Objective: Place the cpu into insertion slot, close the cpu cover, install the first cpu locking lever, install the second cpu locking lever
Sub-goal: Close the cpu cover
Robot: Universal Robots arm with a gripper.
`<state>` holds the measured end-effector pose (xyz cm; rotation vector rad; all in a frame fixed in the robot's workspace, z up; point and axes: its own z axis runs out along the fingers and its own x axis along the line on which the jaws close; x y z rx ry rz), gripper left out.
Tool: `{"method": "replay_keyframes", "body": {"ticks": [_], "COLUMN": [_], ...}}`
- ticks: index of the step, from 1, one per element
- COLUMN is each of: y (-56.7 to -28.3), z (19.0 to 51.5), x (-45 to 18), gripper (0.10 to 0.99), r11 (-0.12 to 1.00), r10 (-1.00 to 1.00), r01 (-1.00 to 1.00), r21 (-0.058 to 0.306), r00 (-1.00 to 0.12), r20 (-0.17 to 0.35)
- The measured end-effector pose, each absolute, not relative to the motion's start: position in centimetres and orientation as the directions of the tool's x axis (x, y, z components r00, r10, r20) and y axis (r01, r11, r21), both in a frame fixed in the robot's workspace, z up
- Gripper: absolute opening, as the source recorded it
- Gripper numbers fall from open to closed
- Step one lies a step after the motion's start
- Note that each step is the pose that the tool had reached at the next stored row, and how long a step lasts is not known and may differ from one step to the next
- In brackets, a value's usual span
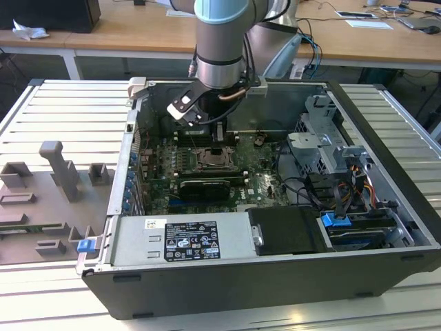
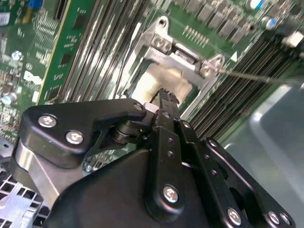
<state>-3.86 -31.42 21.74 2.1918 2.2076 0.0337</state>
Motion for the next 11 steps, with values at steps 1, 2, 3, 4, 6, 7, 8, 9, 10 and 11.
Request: {"method": "replay_keyframes", "body": {"ticks": [1,2,3,4,6,7,8,9,10,11], "y": [-31.4,-31.4,-31.4,-31.4,-31.4,-31.4,-31.4,-31.4,-31.4,-31.4], "z": [21.7,21.5,21.5,21.4,21.3,21.2,21.1,20.9,20.8,20.6], "x": [-4.1,-4.5,-4.8,-5.0,-5.3,-5.6,-5.7,-5.8,-5.8,-5.8], "gripper": [0.106,0.106,0.106,0.106,0.106,0.106,0.106,0.106,0.106,0.106], "r11": [0.009,0.012,0.014,0.015,0.017,0.018,0.018,0.019,0.019,0.019], "r10": [1.0,1.0,1.0,1.0,1.0,1.0,1.0,1.0,1.0,1.0], "r01": [0.999,0.999,0.999,0.999,0.999,0.999,0.999,0.999,0.999,0.999], "r21": [0.037,0.037,0.037,0.037,0.037,0.037,0.037,0.037,0.037,0.037], "r00": [-0.009,-0.012,-0.014,-0.015,-0.017,-0.017,-0.018,-0.018,-0.019,-0.019], "r20": [-0.006,-0.006,-0.006,-0.006,-0.006,-0.006,-0.006,-0.006,-0.006,-0.006]}}
